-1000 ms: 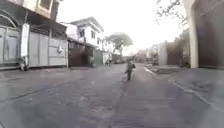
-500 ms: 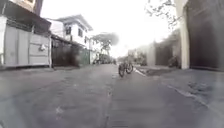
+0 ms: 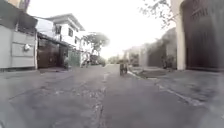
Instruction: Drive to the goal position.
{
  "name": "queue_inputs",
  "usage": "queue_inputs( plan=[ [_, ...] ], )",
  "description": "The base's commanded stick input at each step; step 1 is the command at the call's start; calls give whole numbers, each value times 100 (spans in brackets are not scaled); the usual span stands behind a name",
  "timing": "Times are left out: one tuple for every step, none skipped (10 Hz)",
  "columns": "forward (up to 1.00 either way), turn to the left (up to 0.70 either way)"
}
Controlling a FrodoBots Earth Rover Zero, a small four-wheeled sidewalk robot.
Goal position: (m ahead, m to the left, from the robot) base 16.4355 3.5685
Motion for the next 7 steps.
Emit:
queue_inputs(
  plan=[
    [100,2],
    [100,2],
    [100,2],
    [100,2],
    [100,2],
    [100,2],
    [100,2]
  ],
)
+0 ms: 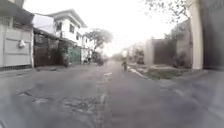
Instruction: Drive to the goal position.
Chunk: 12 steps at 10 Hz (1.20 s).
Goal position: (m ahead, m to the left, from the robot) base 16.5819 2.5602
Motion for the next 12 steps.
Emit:
queue_inputs(
  plan=[
    [100,2],
    [100,-27],
    [100,-38],
    [100,-38],
    [100,-38],
    [100,-38],
    [100,-38],
    [100,-38],
    [100,-18],
    [100,2],
    [100,2],
    [100,2]
  ],
)
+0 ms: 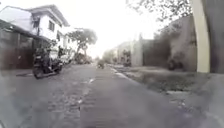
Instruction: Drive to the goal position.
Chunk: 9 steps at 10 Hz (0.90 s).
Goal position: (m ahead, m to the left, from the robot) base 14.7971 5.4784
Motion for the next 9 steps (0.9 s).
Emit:
queue_inputs(
  plan=[
    [100,2],
    [100,2],
    [100,2],
    [100,2],
    [100,2],
    [100,2],
    [100,2],
    [100,2],
    [100,2]
  ],
)
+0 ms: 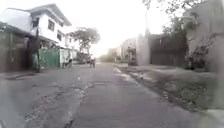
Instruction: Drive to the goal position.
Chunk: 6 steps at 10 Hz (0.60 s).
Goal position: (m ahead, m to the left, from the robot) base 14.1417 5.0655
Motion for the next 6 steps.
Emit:
queue_inputs(
  plan=[
    [100,2],
    [100,2],
    [100,2],
    [100,2],
    [100,2],
    [100,2]
  ],
)
